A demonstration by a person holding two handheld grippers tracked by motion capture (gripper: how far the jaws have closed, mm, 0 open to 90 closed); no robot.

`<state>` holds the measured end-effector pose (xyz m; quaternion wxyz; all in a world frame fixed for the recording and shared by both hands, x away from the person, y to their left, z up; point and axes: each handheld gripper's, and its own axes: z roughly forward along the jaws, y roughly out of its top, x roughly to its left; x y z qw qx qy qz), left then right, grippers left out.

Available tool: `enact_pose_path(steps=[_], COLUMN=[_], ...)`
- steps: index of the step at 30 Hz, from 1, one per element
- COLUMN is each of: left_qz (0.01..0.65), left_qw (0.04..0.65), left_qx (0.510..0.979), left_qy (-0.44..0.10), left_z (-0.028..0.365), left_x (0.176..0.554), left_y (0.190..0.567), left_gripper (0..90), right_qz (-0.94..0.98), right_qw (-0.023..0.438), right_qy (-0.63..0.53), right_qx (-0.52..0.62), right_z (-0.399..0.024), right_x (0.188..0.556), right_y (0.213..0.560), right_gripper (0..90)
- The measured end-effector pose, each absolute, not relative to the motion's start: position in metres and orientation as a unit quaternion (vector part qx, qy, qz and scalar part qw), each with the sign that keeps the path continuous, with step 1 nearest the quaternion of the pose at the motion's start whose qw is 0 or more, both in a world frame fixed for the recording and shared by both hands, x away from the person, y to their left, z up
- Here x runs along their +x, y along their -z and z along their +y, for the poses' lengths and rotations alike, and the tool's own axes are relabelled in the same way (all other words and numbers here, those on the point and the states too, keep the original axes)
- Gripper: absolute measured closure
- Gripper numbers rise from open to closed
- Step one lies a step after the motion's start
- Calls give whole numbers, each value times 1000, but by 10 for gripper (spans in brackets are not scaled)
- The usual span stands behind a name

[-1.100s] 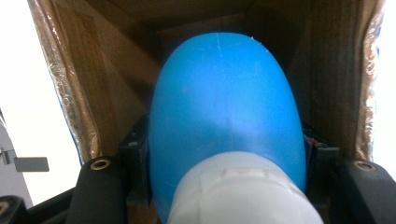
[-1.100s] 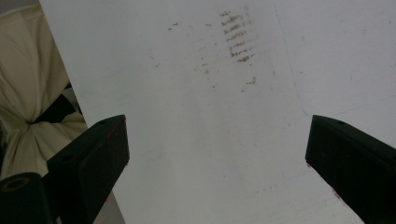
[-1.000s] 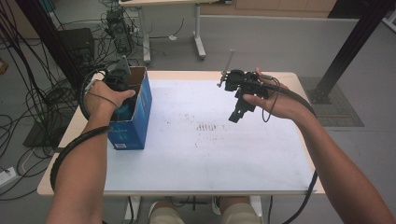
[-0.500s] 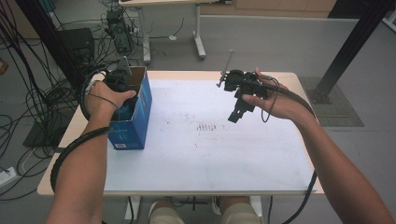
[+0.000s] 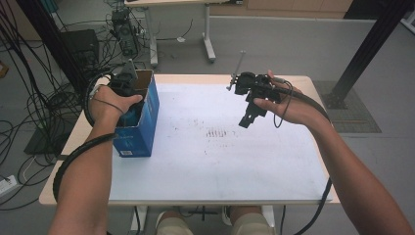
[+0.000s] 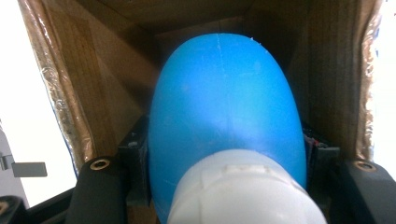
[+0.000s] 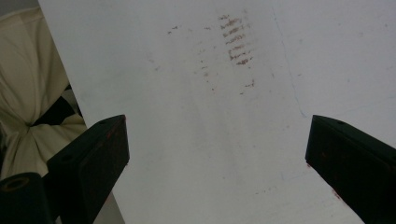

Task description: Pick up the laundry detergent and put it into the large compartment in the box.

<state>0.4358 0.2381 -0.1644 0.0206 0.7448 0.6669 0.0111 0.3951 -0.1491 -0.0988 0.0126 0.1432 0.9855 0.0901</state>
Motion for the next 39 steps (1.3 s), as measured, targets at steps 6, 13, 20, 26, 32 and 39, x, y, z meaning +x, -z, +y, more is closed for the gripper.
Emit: enact_pose_path(steps=[6, 13, 20, 26, 32, 39], left_qz=[667, 669, 668, 669, 668, 668], left_qw=[20, 20, 21, 23, 21, 22], left_qx=[744, 743, 743, 743, 744, 743], left_qy=[-11, -11, -12, -12, -12, -12], left_z=[238, 237, 238, 239, 237, 238], left_x=[436, 437, 436, 435, 436, 436], left_y=[165, 165, 165, 165, 165, 165], left_gripper=[371, 371, 371, 371, 370, 370], right_qz=[986, 986, 986, 986, 986, 986], right_qw=[13, 13, 14, 14, 14, 15], right_qy=[-89, -88, -87, -87, -86, -87], right_qx=[142, 143, 143, 143, 143, 143], right_z=[-149, -149, -149, -149, -149, -149], right_x=[395, 395, 395, 395, 395, 394], right_y=[99, 98, 97, 96, 96, 96], right_gripper=[62, 62, 62, 62, 61, 62])
